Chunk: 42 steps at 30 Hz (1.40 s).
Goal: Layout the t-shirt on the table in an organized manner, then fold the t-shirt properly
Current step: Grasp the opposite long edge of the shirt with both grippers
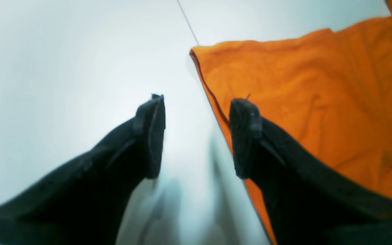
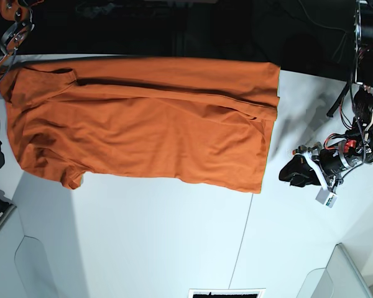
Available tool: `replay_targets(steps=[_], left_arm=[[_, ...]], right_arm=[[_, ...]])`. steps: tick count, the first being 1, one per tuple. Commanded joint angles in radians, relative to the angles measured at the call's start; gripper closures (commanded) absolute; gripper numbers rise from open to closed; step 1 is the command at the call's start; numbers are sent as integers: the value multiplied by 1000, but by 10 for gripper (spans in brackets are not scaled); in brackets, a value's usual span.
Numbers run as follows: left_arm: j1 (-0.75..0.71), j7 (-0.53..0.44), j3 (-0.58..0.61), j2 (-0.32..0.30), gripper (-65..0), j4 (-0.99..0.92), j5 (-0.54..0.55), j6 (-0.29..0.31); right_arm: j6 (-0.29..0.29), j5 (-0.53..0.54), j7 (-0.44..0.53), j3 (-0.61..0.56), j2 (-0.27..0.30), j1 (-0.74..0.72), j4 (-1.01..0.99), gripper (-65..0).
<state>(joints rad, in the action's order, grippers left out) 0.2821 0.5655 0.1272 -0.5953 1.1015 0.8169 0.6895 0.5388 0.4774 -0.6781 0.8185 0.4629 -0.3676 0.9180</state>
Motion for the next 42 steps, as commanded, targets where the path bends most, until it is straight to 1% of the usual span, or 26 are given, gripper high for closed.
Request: replay_targets(steps=[1, 3, 6, 10, 13, 14, 18, 20, 21, 24, 29, 32, 35, 39, 42], left_arm=[[55, -24, 4, -2, -328, -24, 19, 9], [97, -23, 25, 35, -328, -88, 19, 9], [139, -24, 54, 85, -328, -154, 7, 9], [153, -28, 65, 144, -328, -179, -38, 9], [153, -31, 65, 173, -327, -179, -84, -80], [153, -35, 65, 180, -327, -179, -100, -101], [153, -35, 65, 185, -319, -179, -123, -106], [153, -35, 65, 185, -285, -179, -135, -106], [153, -35, 65, 185, -279, -179, -141, -106], [152, -33, 65, 182, -279, -179, -141, -106], [152, -29, 65, 179, -279, -179, -142, -105], [152, -29, 65, 179, -279, -179, -142, -102], [152, -29, 65, 180, -279, -179, -141, -102], [152, -31, 65, 181, -279, -179, -140, -103], [152, -31, 65, 185, -279, -179, -140, -103]], right_arm=[[15, 16, 34, -6, 24, -29, 0, -439], [16, 0, 54, -35, 23, -29, -29, -439], [15, -6, 86, -109, 21, -28, -59, -439], [15, 10, 104, -222, 21, -33, -60, -439], [15, 9, 103, -289, 15, -51, -60, -439], [15, 9, 103, -307, 16, -56, -60, -439], [21, 9, 103, -349, 16, -64, -55, -439], [23, 9, 101, -353, 16, -72, -53, -439], [23, 9, 101, -353, 16, -76, -51, -439], [22, 9, 100, -353, 16, -78, -17, -439], [14, 10, 62, -353, 16, -79, 89, -439], [13, 9, 49, -353, 16, -90, 97, -439], [14, 1, 54, -354, 16, -91, 76, -439], [14, -53, 117, -365, 16, -92, -30, -439], [26, -51, 129, -381, 14, -91, -96, -436]])
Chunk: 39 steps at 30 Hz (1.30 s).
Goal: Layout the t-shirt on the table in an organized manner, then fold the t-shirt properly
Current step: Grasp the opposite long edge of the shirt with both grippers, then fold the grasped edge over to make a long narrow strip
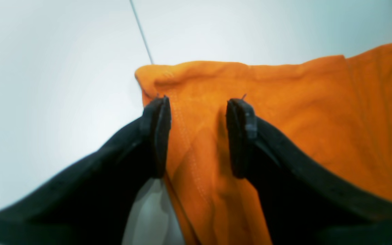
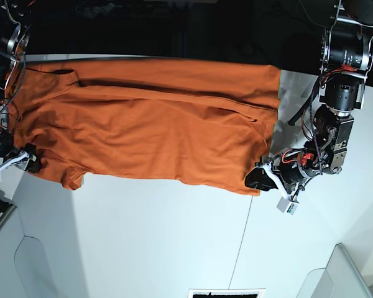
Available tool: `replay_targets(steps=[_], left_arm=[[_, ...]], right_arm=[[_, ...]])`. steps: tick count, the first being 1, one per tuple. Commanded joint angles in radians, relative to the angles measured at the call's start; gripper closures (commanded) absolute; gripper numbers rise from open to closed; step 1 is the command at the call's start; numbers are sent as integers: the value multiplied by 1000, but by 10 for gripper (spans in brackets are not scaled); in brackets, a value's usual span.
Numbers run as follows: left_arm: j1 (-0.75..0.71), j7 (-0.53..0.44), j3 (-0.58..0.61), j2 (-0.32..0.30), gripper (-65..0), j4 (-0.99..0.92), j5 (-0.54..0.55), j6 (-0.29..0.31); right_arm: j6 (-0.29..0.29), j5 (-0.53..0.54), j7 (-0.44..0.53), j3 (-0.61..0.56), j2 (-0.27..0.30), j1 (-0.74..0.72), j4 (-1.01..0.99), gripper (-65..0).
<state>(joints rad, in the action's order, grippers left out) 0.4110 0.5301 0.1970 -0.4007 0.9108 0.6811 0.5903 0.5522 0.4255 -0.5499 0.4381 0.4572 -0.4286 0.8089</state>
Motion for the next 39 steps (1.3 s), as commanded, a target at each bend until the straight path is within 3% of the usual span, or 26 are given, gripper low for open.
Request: replay_targets(steps=[1, 4, 6, 8, 10, 12, 15, 22, 27, 34, 39], left_arm=[[23, 5, -5, -9, -279, 11, -5, -3], [23, 5, -5, -6, -278, 12, -5, -3], [21, 10, -5, -9, -235, 12, -6, -3], [21, 21, -5, -13, -145, 12, -12, -3], [21, 21, -5, -22, -51, 12, -14, -2], [24, 21, -5, -36, 0, 14, -12, 31], [27, 49, -5, -62, 0, 31, 34, 108], [11, 280, -5, -158, 0, 189, 293, 108], [-61, 393, -5, -266, 0, 377, 423, 108], [-198, 418, -5, -386, 0, 626, 455, 108], [-282, 427, -5, -415, 0, 687, 455, 108]], right_arm=[[18, 0, 0, -6, 18, -30, 8, -436], [21, 1, 0, -14, 6, -29, 13, -436], [21, 2, 0, -19, 5, -31, 16, -403], [20, 0, 0, -20, 5, -34, 21, -305], [20, 0, 1, -20, 5, -34, 33, -159], [20, 1, 1, -19, 6, -34, 49, -1], [20, 1, 0, -19, 11, -33, 84, 0], [20, 13, -128, -19, 14, -5, 230, 0], [21, 122, -187, -19, 63, 93, 358, 0], [21, 226, -205, -19, 157, 262, 488, 0], [21, 230, -210, -16, 183, 389, 590, 0]])
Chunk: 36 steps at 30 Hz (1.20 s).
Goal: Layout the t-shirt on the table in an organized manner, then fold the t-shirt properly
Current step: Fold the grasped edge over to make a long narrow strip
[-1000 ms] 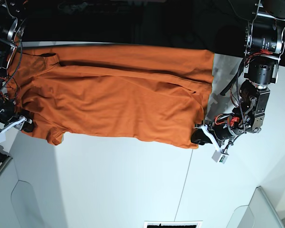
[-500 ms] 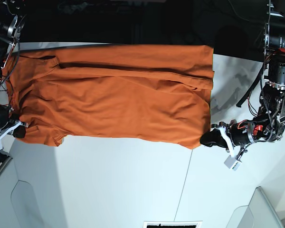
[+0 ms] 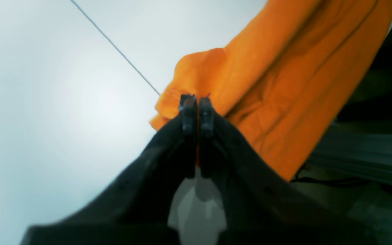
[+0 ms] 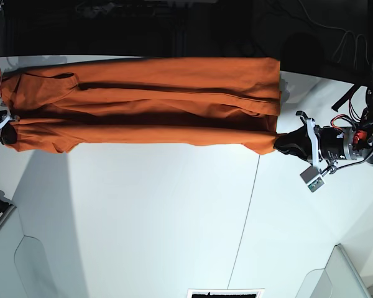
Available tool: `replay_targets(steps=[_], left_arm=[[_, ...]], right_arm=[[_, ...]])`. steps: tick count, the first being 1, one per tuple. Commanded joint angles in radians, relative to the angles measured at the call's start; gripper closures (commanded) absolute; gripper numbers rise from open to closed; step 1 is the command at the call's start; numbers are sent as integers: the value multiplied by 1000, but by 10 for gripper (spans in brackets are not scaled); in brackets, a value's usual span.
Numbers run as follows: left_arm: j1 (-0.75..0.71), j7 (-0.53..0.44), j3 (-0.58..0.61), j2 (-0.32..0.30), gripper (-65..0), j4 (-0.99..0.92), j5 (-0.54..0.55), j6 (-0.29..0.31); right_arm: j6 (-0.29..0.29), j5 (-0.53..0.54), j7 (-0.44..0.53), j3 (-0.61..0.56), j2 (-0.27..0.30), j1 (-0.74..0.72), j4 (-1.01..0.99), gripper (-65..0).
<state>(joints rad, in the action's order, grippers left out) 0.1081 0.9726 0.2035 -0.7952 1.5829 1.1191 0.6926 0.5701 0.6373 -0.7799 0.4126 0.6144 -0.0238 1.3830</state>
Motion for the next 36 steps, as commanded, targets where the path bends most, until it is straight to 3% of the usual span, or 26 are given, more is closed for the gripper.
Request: replay_targets(steps=[1, 10, 11, 12, 14, 16, 27, 36], left_arm=[[8, -7, -11, -19, 0, 15, 18, 6], [-98, -8, -11, -14, 0, 15, 17, 6], [-101, -8, -11, -11, -37, 15, 18, 6], [-105, -8, -11, -7, -93, 15, 16, 6], [-109, -8, -11, 1, -210, 15, 16, 6], [-109, -8, -11, 3, -267, 15, 14, 6], [-109, -7, -41, 2, -267, 15, 18, 6], [-110, -12, -41, 3, -267, 15, 18, 6]], right_arm=[[2, 18, 20, 10, 26, 6, 30, 0], [-3, 14, 19, 12, 8, 105, 48, 0], [-8, 13, 19, 12, 5, 104, 48, 0], [-18, 13, 19, 12, 2, 105, 48, -54], [-25, 14, 19, 13, 0, 104, 48, -227], [-24, 20, 21, 15, 0, 96, 50, -307], [-24, 69, 21, 102, -20, 29, 119, -308], [-23, -18, 26, -64, -56, 13, 66, -303]])
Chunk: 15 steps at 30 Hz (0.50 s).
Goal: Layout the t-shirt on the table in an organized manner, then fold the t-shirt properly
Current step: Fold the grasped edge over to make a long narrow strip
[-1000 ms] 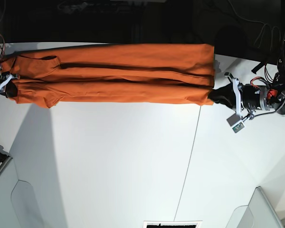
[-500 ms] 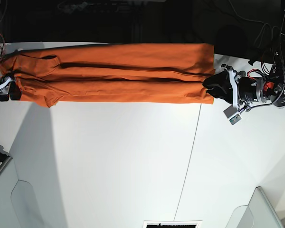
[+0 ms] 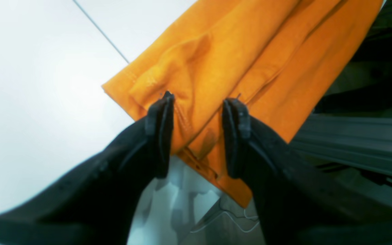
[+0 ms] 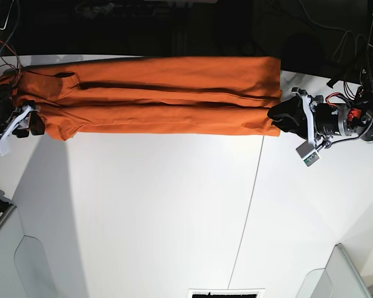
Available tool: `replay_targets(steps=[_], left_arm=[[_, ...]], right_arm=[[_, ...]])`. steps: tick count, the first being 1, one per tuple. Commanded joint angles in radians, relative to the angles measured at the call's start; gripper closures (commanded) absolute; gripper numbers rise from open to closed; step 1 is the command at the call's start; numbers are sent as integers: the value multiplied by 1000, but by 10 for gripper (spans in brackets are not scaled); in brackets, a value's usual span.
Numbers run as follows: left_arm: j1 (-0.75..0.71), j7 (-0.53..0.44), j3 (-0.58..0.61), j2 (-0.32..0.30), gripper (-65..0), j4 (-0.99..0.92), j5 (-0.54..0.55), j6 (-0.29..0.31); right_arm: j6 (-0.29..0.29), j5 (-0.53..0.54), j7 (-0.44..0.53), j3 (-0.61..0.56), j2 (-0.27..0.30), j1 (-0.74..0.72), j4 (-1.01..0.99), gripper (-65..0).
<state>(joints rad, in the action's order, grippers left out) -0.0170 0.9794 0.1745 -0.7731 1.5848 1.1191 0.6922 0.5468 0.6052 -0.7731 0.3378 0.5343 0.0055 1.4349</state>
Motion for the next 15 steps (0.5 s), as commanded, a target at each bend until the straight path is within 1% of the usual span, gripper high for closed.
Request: replay_targets(steps=[1, 2, 5, 6, 8, 12, 15], left_arm=[[14, -18, -12, -20, -267, 13, 17, 6], [14, -18, -12, -20, -267, 13, 15, 6], [14, -18, -12, -20, -267, 13, 0, 6], [14, -18, -12, -20, -267, 13, -8, 6], [14, -18, -12, -20, -267, 13, -18, 6], [14, -20, -12, -20, -267, 13, -21, 6], [14, -25, -12, -20, -269, 13, -27, 6]], right_arm=[[0, 3, 19, -8, 24, -16, 15, -280], [0, 0, 19, -20, 24, -16, 15, -236], [-1, 13, 16, -29, 24, -16, 15, -39], [-1, 21, 11, -29, 25, -16, 15, 0], [-1, 44, -13, -27, 25, -16, 21, 0], [0, 105, -106, -11, 24, -10, 63, 0], [0, 110, -127, 38, 25, 29, 132, 0]])
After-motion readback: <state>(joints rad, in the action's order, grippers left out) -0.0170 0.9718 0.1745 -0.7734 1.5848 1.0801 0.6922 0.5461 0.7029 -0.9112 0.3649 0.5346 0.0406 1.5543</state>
